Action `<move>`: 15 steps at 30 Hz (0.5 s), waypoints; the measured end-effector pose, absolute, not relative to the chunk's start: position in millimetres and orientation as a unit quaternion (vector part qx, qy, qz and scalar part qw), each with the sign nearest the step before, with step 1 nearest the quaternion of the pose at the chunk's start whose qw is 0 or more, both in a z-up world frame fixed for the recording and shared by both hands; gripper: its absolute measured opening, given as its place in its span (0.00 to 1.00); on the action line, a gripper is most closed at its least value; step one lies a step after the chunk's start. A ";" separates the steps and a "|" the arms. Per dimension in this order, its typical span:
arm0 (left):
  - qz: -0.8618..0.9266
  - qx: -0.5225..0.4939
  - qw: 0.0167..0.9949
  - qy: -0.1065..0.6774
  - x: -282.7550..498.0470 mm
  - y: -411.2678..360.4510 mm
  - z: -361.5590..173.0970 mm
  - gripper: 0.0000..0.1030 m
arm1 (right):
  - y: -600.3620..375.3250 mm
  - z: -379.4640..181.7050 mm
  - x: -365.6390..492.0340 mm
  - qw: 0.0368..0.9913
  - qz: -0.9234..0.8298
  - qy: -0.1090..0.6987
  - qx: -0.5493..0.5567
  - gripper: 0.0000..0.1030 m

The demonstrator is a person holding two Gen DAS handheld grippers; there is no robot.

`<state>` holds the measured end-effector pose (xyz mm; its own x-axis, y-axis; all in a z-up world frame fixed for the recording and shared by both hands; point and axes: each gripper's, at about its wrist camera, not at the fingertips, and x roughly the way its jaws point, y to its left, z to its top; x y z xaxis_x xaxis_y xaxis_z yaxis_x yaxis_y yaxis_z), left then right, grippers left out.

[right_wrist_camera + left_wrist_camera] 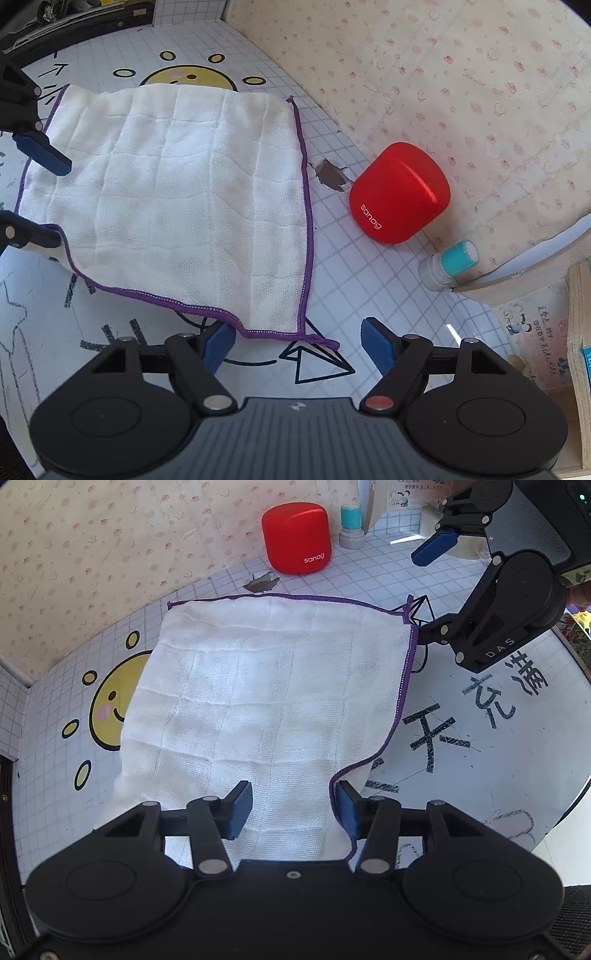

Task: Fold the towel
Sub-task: 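Lower the towel with both grippers and lay it flat on the floor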

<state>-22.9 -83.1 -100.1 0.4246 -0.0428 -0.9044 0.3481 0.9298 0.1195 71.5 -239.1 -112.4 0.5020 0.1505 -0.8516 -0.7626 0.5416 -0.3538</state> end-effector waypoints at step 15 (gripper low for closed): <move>-0.149 0.142 0.830 0.519 -35.3 -95.8 -89.6 0.50 | -254.2 -90.5 91.2 0.815 0.268 0.420 -0.295 0.78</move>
<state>-35.3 -95.8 -89.6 0.4179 -0.1005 -0.9029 0.3940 0.9156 0.0805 91.2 -254.2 -90.5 0.5030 0.1887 -0.8434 -0.6845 0.6828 -0.2554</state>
